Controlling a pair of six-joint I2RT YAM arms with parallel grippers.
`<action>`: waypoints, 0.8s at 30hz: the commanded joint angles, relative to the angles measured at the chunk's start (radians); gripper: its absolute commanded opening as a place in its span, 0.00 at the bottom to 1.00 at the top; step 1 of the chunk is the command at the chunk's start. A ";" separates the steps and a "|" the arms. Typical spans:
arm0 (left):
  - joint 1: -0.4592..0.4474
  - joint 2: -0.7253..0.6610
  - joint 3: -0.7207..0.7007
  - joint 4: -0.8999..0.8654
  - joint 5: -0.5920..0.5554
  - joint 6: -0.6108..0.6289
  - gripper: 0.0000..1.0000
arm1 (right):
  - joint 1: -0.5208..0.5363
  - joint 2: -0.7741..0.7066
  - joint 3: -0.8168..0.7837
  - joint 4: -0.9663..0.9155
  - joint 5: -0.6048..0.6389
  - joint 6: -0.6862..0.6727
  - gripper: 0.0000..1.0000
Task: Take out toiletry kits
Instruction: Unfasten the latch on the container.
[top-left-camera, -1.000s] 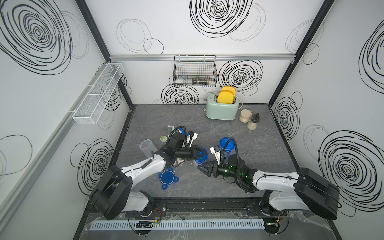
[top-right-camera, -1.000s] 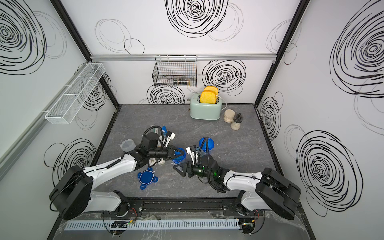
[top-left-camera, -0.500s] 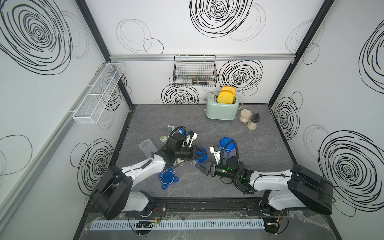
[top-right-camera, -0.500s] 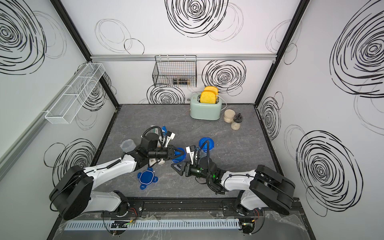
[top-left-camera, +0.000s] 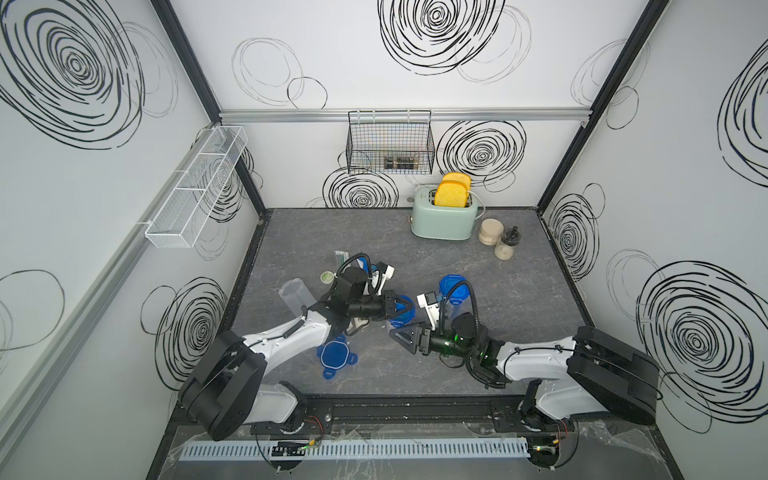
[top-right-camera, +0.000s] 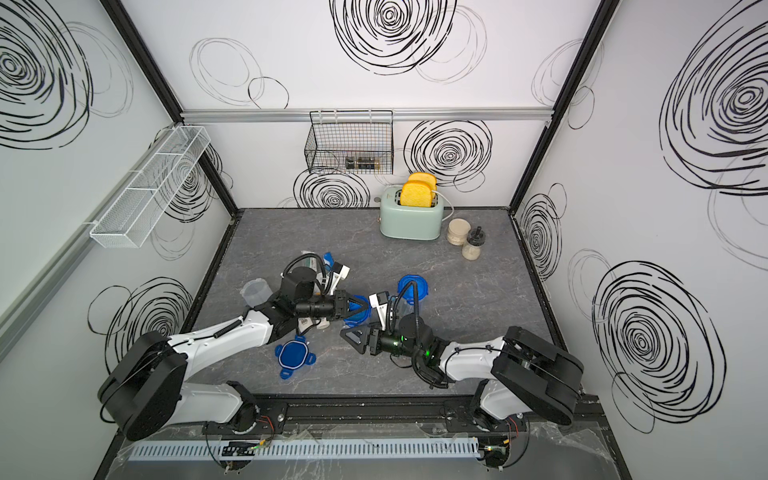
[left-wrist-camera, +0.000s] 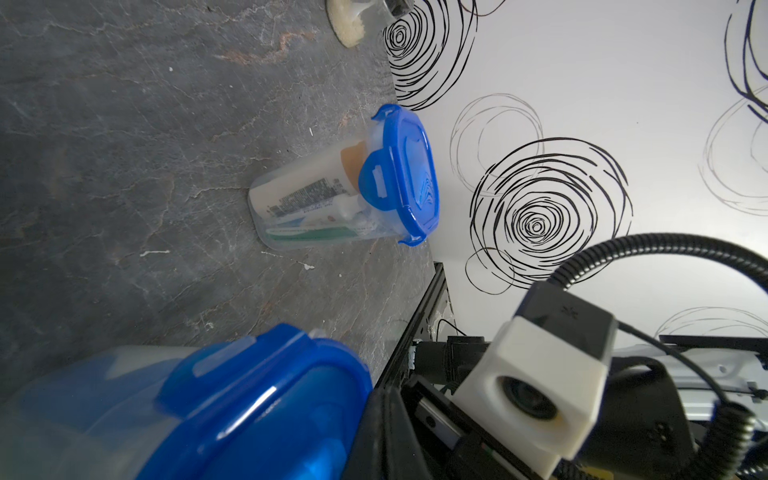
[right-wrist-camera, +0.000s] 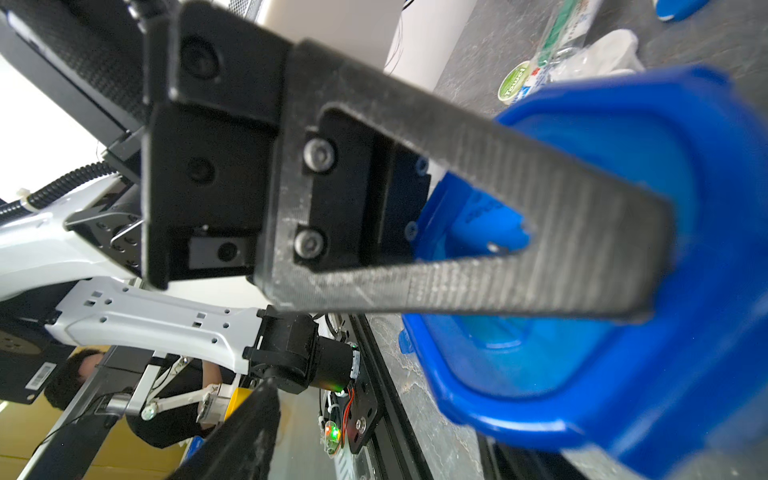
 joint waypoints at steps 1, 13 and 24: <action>0.005 0.037 -0.058 -0.092 -0.045 0.008 0.07 | -0.007 0.016 0.032 0.230 -0.127 -0.115 0.74; 0.004 0.037 -0.072 -0.072 -0.039 -0.001 0.07 | -0.007 0.040 0.065 0.189 -0.228 -0.252 0.76; 0.011 -0.045 0.150 -0.300 -0.053 0.106 0.13 | -0.039 -0.116 0.056 -0.282 -0.287 -0.452 0.77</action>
